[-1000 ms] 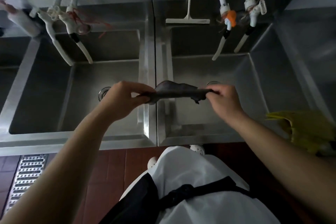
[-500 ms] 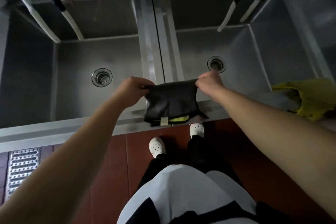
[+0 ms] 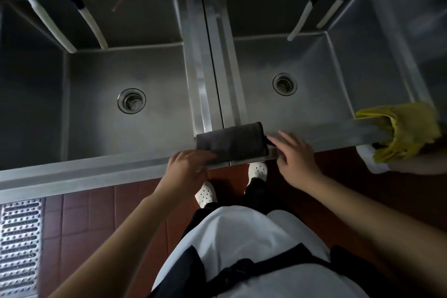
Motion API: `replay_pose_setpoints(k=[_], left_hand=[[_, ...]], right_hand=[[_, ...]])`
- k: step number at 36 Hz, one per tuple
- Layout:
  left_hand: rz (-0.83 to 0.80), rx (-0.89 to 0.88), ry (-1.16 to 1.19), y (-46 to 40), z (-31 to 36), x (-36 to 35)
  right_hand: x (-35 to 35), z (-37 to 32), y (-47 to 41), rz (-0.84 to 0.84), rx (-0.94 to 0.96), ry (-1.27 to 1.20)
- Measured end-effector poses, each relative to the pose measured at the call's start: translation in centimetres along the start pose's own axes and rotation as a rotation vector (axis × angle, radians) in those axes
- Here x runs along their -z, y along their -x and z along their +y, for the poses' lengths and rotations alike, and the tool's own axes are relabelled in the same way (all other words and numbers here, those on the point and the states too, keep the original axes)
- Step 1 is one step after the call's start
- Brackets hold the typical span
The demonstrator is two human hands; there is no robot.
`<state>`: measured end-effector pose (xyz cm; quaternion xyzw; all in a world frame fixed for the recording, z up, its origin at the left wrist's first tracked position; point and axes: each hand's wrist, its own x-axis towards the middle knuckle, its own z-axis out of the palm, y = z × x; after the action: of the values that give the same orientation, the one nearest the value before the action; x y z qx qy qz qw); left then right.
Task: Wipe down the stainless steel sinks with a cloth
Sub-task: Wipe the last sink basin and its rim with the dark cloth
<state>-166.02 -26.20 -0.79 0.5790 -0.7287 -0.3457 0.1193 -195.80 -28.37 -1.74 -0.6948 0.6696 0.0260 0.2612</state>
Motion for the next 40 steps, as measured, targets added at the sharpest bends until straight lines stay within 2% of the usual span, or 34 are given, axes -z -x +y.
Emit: replay_pose_setpoints(k=[2, 4, 7, 10, 15, 18, 21, 26, 29, 32, 36, 40], left_hand=[[0.151, 0.027, 0.089, -0.6, -0.1, 0.7], [0.137, 0.103, 0.073, -2.0, -0.1, 1.4], [-0.107, 0.246, -0.085, -4.8, -0.2, 1.7], [-0.197, 0.266, -0.139, -6.7, -0.4, 1.7], [-0.231, 0.274, -0.205, -7.2, -0.8, 2.2], [-0.222, 0.22, -0.142, -7.1, -0.6, 2.4], [-0.217, 0.188, 0.061, -7.1, 0.0, 2.6], [-0.074, 0.089, 0.383, -8.9, 3.5, 3.3], [-0.025, 0.013, 0.357, -11.3, 7.3, 3.9], [-0.023, -0.119, 0.265, -13.4, 11.8, 4.6], [-0.066, -0.328, 0.201, -15.9, 17.7, 5.7], [-0.167, -0.359, 0.255, -18.8, 21.9, 5.0]], right_hand=[[0.7, -0.9, -0.3, 0.128, 0.061, -0.107], [1.5, -2.3, -1.5, 0.194, 0.15, -0.119], [2.4, -4.6, -4.3, 0.015, 0.172, 0.026], [2.4, -6.2, -6.7, -0.193, 0.137, 0.151], [2.1, -6.2, -7.7, -0.181, 0.109, 0.25], [2.3, -5.2, -7.0, -0.132, 0.148, 0.208], [3.6, -3.7, -5.8, -0.052, 0.144, 0.077], [7.0, -0.2, -4.0, 0.128, 0.103, -0.059], [9.5, 1.8, -4.0, 0.179, 0.061, -0.117], [12.6, 4.0, -4.1, 0.118, 0.01, -0.184], [16.8, 7.9, -3.4, -0.081, -0.015, -0.223], [19.9, 12.9, -3.1, -0.251, 0.047, -0.326]])
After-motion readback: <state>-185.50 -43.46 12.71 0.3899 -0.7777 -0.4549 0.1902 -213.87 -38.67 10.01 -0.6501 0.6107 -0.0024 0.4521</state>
